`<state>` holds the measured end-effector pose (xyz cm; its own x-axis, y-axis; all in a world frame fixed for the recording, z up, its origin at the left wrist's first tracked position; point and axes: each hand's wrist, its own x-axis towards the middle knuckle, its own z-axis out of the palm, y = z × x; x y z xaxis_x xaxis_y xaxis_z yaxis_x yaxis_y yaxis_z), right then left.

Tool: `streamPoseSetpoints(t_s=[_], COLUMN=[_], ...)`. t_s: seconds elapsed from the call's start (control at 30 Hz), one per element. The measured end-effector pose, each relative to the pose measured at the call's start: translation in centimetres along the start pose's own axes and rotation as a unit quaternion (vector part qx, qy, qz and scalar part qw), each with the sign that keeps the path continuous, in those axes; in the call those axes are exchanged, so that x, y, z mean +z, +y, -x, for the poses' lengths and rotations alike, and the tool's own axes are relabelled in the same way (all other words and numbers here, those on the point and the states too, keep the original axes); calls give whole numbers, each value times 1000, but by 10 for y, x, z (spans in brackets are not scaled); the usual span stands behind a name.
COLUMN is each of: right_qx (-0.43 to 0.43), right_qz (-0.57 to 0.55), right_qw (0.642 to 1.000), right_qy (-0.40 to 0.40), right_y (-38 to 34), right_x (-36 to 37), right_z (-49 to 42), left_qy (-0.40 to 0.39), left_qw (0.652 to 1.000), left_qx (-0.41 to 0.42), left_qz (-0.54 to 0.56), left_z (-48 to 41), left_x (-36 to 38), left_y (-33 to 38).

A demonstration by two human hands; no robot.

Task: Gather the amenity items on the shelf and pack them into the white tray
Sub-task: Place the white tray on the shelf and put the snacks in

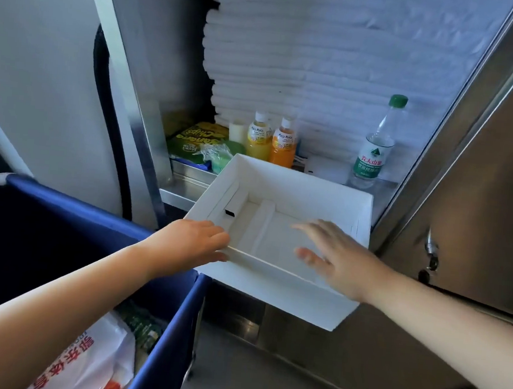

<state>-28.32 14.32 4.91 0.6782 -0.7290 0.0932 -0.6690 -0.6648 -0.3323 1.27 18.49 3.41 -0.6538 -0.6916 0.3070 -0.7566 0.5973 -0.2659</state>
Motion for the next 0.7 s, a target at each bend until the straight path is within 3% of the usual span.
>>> streamPoseSetpoints(t_s=[0.07, 0.17, 0.23, 0.33, 0.47, 0.53, 0.6, 0.7], right_qx=[35, 150, 192, 184, 179, 185, 187, 185], right_qz=[117, 227, 240, 262, 258, 250, 238, 224], right_qw=[991, 961, 952, 947, 949, 950, 953, 957], right_qy=[52, 37, 10, 20, 21, 6, -6, -14], right_y=[10, 36, 53, 65, 66, 66, 67, 66], right_x=[-2, -6, -2, 5, 5, 4, 3, 0], right_z=[-35, -77, -86, -88, -88, -88, -90, -91], left_qy=[9, 23, 25, -3, -94, -41, -7, -44], left_qw=[1000, 999, 998, 997, 967, 959, 973, 987], left_qx=[12, 26, 32, 30, -48, -64, -87, -125], left_qz=[16, 40, 56, 74, 231, 272, 214, 96], left_z=[1, 4, 6, 3, -12, -31, -60, -107], left_x=[3, 5, 6, 4, -6, -7, 0, 21], left_y=[-2, -5, -6, -9, -23, -35, -51, -73])
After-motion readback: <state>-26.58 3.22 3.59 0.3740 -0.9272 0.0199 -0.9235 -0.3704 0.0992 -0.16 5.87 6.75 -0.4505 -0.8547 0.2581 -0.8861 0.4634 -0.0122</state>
